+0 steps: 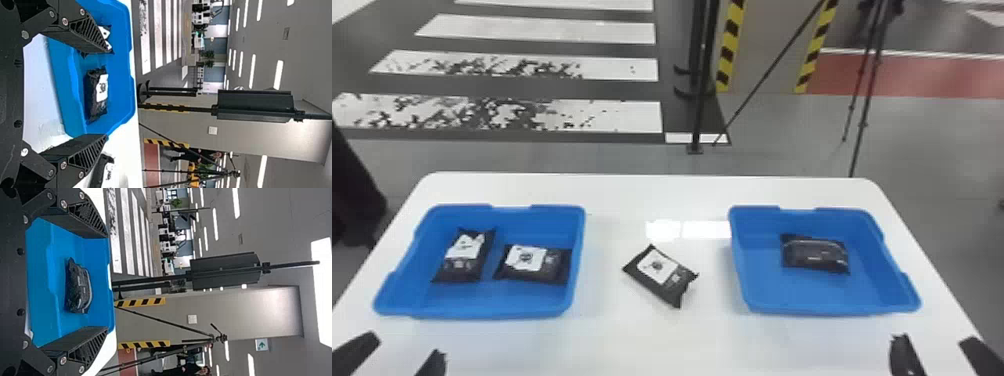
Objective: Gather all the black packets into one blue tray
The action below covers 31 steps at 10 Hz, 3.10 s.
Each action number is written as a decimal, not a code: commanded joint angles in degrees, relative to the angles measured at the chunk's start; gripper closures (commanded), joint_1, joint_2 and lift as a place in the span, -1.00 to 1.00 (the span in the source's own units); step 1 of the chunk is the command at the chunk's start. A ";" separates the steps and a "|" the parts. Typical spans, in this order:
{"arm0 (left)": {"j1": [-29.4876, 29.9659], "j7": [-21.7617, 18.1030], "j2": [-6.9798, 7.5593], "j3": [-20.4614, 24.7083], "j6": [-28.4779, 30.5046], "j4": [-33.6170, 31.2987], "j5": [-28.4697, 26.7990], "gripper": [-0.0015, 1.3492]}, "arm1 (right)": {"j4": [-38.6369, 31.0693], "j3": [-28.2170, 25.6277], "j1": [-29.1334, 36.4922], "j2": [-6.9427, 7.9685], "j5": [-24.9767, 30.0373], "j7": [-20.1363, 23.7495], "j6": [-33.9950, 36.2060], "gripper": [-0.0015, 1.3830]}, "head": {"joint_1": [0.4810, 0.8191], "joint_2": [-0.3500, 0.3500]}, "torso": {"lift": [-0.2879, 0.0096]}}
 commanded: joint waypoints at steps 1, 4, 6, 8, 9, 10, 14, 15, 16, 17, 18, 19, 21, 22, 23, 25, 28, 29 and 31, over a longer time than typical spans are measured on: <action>-0.12 0.00 0.07 0.00 0.00 -0.06 0.00 -0.59 | 0.06 0.00 0.00 0.05 0.05 0.00 0.00 -0.71 | 0.27 -0.20 | 0.20; -0.12 0.00 -0.02 0.00 -0.14 -0.06 -0.23 -0.59 | -0.08 0.00 0.00 0.05 -0.06 0.00 0.00 -0.71 | 0.27 -0.21 | 0.20; -0.40 0.00 0.15 -0.34 0.28 -0.06 -0.23 -0.59 | 0.06 0.00 0.00 0.05 -0.06 0.00 0.00 -0.71 | 0.27 -0.21 | 0.20; -2.65 -0.71 0.86 -1.37 2.67 -0.06 -2.40 -0.59 | 0.06 0.00 0.00 0.05 -0.06 0.00 0.00 -0.71 | 0.27 -0.23 | 0.20; -4.62 -1.32 1.47 -2.28 3.94 -0.06 -4.23 -0.59 | 0.06 0.00 0.00 0.05 -0.06 0.00 0.00 -0.71 | 0.27 -0.27 | 0.20; -7.01 -1.85 2.53 -4.00 5.20 -0.06 -6.06 -0.60 | 0.06 0.00 0.00 0.05 -0.18 0.00 0.14 -0.71 | 0.27 -0.29 | 0.20; -16.43 -4.66 5.96 -11.54 14.62 0.78 -16.23 -0.60 | 0.06 0.00 -0.14 0.05 -0.41 0.00 0.56 -0.71 | 0.27 -0.60 | 0.20; -21.21 -5.98 6.75 -14.51 15.47 4.72 -17.14 -0.60 | 0.20 0.00 -0.14 0.05 -0.52 0.00 0.56 -0.71 | 0.27 -0.63 | 0.20; -26.13 -7.03 7.54 -17.82 14.62 9.08 -17.25 -0.61 | 0.20 0.00 -0.14 0.05 -0.52 0.00 0.56 -0.71 | 0.27 -0.69 | 0.20; -30.35 -7.47 7.98 -20.79 15.19 12.73 -17.03 -0.62 | 0.34 0.00 -0.14 0.05 -0.52 0.00 0.56 -0.71 | 0.27 -0.78 | 0.20; -34.43 -7.82 8.42 -24.45 15.47 16.11 -16.80 -0.63 | 0.34 0.00 -0.14 0.05 -0.75 0.00 0.56 -0.71 | 0.27 -0.86 | 0.20; -38.79 -8.09 8.94 -28.45 15.47 20.19 -16.45 -0.63 | 0.49 0.00 -0.14 0.05 -0.86 0.09 0.56 -0.71 | 0.27 -0.90 | 0.20; -46.38 -8.26 9.12 -35.07 18.00 27.92 -17.03 -0.64 | 0.49 0.00 -0.28 0.05 -0.98 0.09 0.56 -0.71 | 0.27 -1.00 | 0.20; -49.90 -8.26 9.12 -38.05 18.70 31.72 -17.60 -0.65 | 0.77 0.00 -0.28 0.05 -1.09 0.18 0.56 -0.71 | 0.27 -1.00 | 0.20; -53.55 -8.26 9.03 -40.90 18.42 36.08 -18.40 -0.65 | 0.77 0.00 -0.42 0.05 -1.21 0.27 0.56 -0.71 | 0.27 -1.00 | 0.20; -59.32 -7.91 8.42 -45.02 18.56 43.39 -19.54 -0.66 | 1.05 0.00 -0.56 0.05 -1.32 0.27 0.70 -0.71 | 0.27 -1.00 | 0.20; -65.23 -6.59 7.54 -49.93 18.56 52.11 -21.25 -0.67 | 1.61 0.00 -0.70 0.05 -1.55 0.44 0.70 -0.71 | 0.27 -1.00 | 0.20; -67.76 -6.59 7.01 -52.10 18.14 55.76 -21.94 -0.65 | 1.75 0.11 -0.84 0.05 -1.66 0.53 0.70 -0.71 | 0.27 -1.00 | 0.20; -69.87 -5.71 6.22 -54.73 16.59 59.42 -23.65 0.26 | 2.03 0.23 -0.98 0.05 -2.01 0.53 0.70 -0.71 | 0.27 -1.00 | 0.20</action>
